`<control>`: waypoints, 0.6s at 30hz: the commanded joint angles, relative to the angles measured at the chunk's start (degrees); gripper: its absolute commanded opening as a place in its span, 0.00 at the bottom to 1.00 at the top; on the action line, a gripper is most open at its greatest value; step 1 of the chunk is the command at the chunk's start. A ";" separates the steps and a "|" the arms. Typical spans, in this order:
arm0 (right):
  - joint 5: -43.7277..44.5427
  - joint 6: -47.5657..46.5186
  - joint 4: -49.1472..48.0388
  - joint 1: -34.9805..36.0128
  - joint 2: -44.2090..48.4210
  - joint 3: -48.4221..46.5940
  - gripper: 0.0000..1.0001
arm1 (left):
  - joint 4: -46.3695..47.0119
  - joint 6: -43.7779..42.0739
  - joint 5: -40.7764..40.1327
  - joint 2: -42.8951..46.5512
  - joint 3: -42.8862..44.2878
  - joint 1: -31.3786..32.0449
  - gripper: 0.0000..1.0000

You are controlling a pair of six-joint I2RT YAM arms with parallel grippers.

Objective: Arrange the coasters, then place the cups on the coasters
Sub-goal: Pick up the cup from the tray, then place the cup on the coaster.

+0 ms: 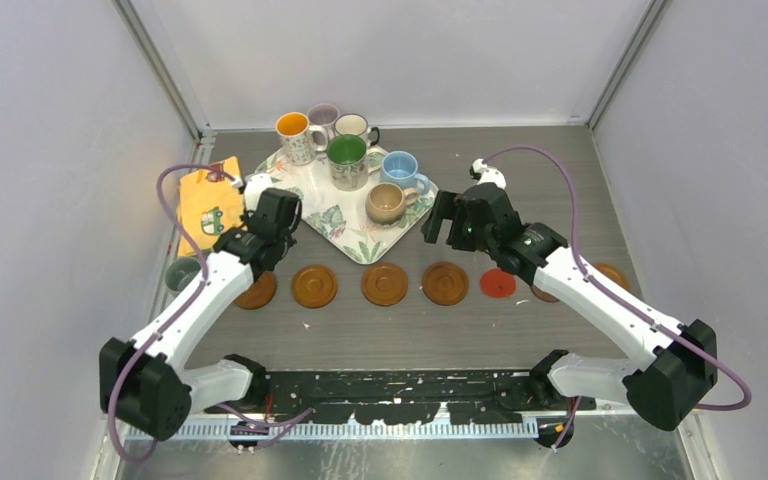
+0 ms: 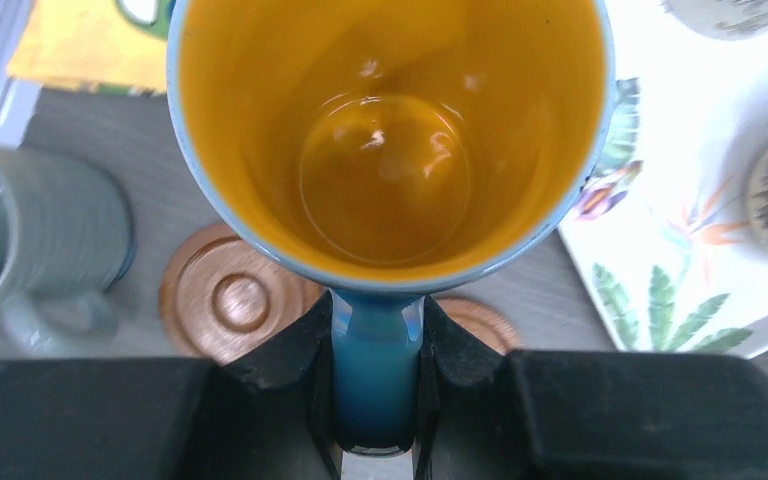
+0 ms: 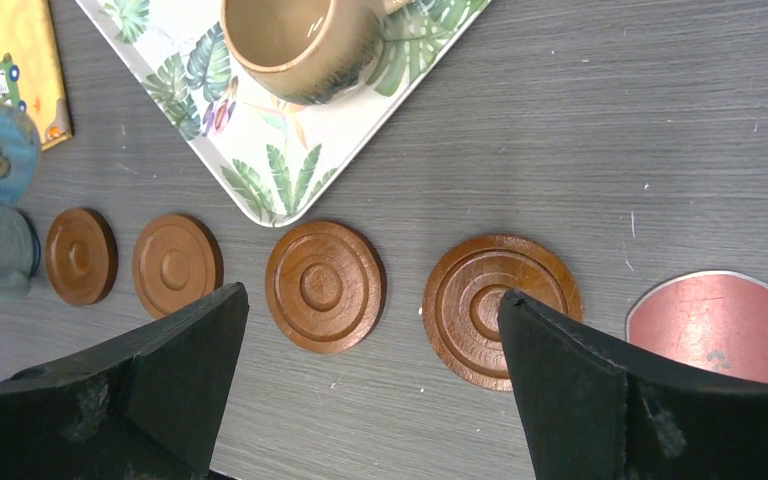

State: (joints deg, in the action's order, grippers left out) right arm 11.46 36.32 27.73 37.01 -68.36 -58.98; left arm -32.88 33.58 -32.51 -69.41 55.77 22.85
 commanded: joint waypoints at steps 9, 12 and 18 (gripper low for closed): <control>-2.97 0.38 -3.09 -0.09 2.95 1.49 1.00 | -13.26 12.14 -10.65 17.28 -7.60 0.18 0.00; -3.11 0.42 -3.11 -0.03 3.22 1.65 1.00 | -15.76 14.34 -11.87 18.97 -9.22 0.18 0.00; -3.33 0.42 -3.20 -0.10 3.39 1.92 1.00 | -14.69 16.58 -12.87 22.25 -13.82 0.18 0.00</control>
State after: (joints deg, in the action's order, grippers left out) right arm 8.69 36.53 26.87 37.01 -66.70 -56.97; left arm -50.72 46.76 -39.46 -50.33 43.20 22.87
